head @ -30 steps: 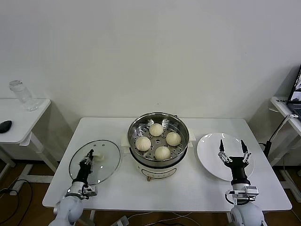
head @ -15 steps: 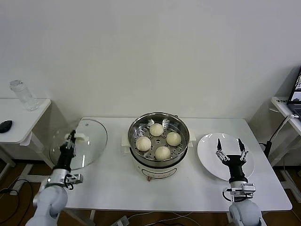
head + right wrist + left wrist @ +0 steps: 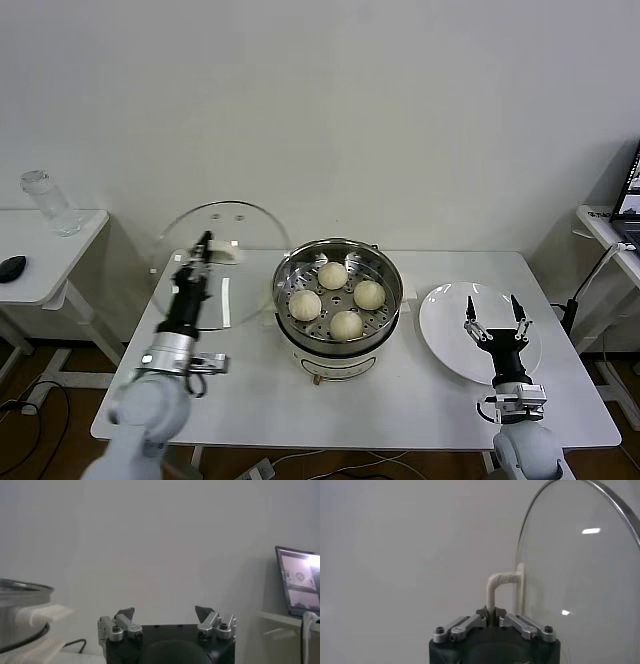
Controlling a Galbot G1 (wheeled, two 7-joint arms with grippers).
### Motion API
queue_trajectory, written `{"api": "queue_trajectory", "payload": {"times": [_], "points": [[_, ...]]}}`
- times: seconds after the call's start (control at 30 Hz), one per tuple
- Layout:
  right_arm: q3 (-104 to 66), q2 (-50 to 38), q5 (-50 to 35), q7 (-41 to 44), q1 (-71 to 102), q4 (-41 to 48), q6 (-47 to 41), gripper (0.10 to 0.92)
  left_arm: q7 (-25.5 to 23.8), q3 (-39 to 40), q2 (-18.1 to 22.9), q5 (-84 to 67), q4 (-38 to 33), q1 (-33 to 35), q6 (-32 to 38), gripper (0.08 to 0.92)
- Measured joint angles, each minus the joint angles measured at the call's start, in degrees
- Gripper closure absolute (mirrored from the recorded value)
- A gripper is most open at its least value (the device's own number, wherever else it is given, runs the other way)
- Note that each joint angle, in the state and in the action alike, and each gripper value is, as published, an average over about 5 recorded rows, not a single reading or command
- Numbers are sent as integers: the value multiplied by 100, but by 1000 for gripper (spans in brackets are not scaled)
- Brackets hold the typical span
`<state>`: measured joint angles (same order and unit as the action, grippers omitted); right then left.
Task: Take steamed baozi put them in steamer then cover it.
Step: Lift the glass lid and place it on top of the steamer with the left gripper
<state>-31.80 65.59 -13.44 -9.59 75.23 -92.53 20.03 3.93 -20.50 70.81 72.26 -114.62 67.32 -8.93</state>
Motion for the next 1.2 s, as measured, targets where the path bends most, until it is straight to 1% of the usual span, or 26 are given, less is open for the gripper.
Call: {"api": "queue_trajectory", "payload": {"times": [0.27, 0.57, 0.73, 0.93, 1.2], "points": [[5, 65, 46, -10, -85, 143, -64, 203, -433, 1241, 520, 256, 191, -611, -670, 806], [14, 161, 98, -43, -229, 343, -62, 203, -994, 2145, 1032, 482, 611, -1132, -1387, 806], [7, 181, 102, -45, -250, 419, -29, 203, -1261, 2402, 1248, 666, 844, -1243, -1663, 806], [-9, 221, 102, -38, -251, 491, 12, 203, -1450, 2544, 1507, 947, 1109, -1356, -1879, 806], [-9, 235, 102, -39, -300, 551, 48, 203, -1668, 2638, 1689, 1283, 1380, -1397, -2018, 806]]}}
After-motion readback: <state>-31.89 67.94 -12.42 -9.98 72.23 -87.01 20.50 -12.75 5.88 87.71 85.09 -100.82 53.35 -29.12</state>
